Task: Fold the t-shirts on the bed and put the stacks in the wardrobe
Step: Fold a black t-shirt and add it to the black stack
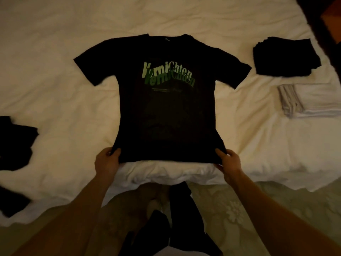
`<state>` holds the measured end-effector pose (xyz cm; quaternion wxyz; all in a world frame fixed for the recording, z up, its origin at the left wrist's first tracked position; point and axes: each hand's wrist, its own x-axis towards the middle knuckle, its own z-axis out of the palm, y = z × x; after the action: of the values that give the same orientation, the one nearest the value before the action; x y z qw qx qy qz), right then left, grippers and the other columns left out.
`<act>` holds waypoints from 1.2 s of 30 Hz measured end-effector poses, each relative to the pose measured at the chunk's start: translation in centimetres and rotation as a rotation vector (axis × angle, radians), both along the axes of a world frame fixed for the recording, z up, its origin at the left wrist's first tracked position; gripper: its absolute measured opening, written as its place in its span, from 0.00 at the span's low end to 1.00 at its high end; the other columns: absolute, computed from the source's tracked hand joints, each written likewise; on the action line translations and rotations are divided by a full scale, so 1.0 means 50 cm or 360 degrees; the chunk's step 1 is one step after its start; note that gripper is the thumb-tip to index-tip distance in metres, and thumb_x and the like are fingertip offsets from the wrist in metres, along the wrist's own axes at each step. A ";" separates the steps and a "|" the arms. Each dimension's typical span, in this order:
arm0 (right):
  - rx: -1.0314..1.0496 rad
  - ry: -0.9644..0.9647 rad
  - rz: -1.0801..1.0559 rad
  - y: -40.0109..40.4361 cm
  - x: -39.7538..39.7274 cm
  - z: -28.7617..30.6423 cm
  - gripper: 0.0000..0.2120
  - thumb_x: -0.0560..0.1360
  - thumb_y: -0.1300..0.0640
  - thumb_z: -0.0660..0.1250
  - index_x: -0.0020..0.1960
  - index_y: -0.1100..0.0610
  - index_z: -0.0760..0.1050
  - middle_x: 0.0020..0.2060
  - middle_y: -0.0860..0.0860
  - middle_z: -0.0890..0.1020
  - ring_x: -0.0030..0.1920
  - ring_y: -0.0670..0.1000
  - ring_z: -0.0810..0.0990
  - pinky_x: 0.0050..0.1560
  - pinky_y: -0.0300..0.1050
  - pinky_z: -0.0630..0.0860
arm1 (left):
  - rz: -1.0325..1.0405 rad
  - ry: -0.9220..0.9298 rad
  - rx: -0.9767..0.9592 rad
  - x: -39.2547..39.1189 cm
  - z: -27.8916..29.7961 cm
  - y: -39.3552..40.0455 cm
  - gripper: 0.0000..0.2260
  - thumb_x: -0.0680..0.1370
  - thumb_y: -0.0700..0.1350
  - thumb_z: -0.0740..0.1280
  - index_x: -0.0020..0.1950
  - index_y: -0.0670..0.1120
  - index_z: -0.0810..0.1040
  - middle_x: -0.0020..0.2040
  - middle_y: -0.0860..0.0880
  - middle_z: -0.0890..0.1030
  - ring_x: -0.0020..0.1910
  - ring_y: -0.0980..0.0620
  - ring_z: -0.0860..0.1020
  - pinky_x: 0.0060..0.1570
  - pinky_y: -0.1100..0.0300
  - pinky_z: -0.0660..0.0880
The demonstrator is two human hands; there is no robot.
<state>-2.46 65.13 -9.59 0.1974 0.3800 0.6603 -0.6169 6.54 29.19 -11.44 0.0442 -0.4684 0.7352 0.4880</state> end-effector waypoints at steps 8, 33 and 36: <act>-0.0136 0.0018 0.0009 0.054 -0.003 0.035 0.05 0.80 0.61 0.65 0.48 0.63 0.77 0.39 0.57 0.80 0.38 0.52 0.78 0.40 0.43 0.78 | 0.0292 0.0226 0.0567 0.025 0.025 -0.026 0.03 0.79 0.40 0.69 0.52 0.42 0.79 0.48 0.42 0.81 0.46 0.44 0.79 0.49 0.51 0.76; 0.0510 0.0515 0.0309 0.022 -0.047 0.023 0.09 0.83 0.52 0.58 0.57 0.58 0.67 0.46 0.52 0.76 0.49 0.55 0.79 0.47 0.50 0.80 | -0.0600 0.0266 0.0053 0.074 0.032 -0.013 0.13 0.79 0.33 0.65 0.62 0.44 0.76 0.62 0.44 0.75 0.59 0.47 0.75 0.60 0.52 0.72; 0.0680 0.0590 0.0939 0.029 -0.028 0.044 0.17 0.80 0.52 0.64 0.63 0.58 0.63 0.50 0.54 0.78 0.48 0.55 0.80 0.49 0.54 0.79 | -0.0773 0.0212 -0.0134 0.075 0.028 -0.014 0.15 0.77 0.31 0.65 0.61 0.44 0.73 0.60 0.41 0.75 0.59 0.44 0.74 0.58 0.54 0.69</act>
<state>-3.85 66.57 -7.39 0.1601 0.0893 0.8787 -0.4409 10.28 28.49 -10.06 0.0922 -0.2464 0.8471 0.4618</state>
